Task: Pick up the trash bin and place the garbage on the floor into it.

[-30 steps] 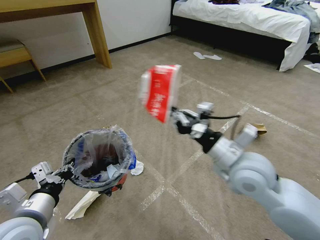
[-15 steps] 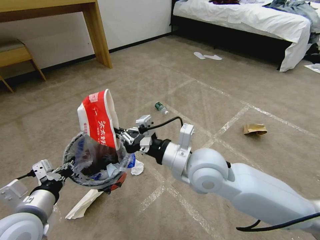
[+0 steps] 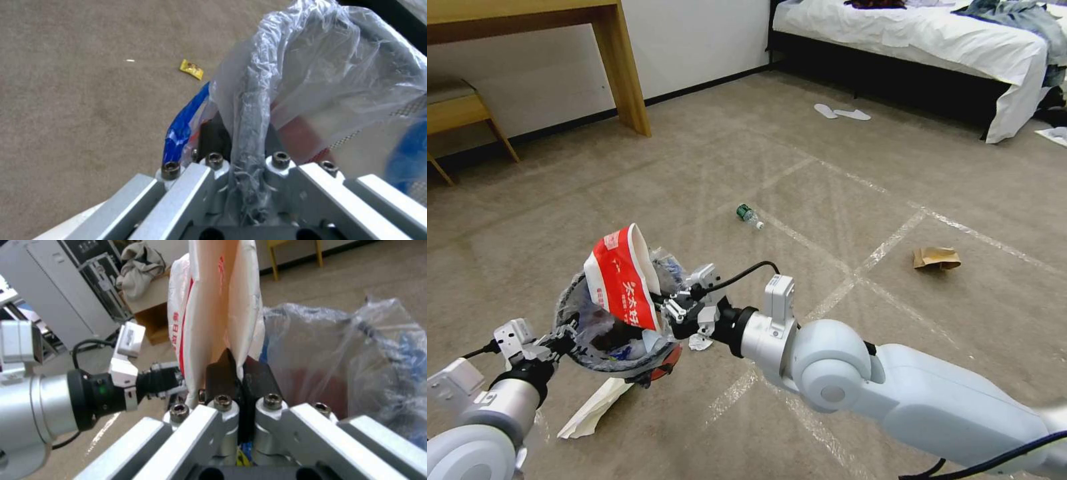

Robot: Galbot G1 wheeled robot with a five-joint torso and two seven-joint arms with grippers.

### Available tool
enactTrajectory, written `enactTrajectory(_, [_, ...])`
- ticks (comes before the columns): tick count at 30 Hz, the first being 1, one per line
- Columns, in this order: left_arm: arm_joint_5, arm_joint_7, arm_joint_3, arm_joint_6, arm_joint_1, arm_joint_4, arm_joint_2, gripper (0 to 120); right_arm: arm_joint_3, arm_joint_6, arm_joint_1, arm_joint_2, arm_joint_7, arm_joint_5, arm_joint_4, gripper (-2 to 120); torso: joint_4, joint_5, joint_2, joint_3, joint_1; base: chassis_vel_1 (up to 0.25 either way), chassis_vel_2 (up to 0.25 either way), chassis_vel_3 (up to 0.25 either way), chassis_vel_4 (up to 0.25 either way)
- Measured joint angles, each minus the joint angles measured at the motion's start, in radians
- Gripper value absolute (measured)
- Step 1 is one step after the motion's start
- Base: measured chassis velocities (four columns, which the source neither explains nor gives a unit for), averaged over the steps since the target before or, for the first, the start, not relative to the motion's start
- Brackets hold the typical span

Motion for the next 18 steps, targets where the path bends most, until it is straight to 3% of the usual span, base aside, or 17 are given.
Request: enactTrajectory(18, [0.005, 0.001, -0.003, -0.001, 0.015, -0.014, -0.009, 2, -0.017, -0.002, -0.032, -0.01, -0.004, -0.054, -0.031, 0, 0.0, 0.0001, 0.0, 0.0, 0.0, 0.0, 0.0, 0.0, 0.0])
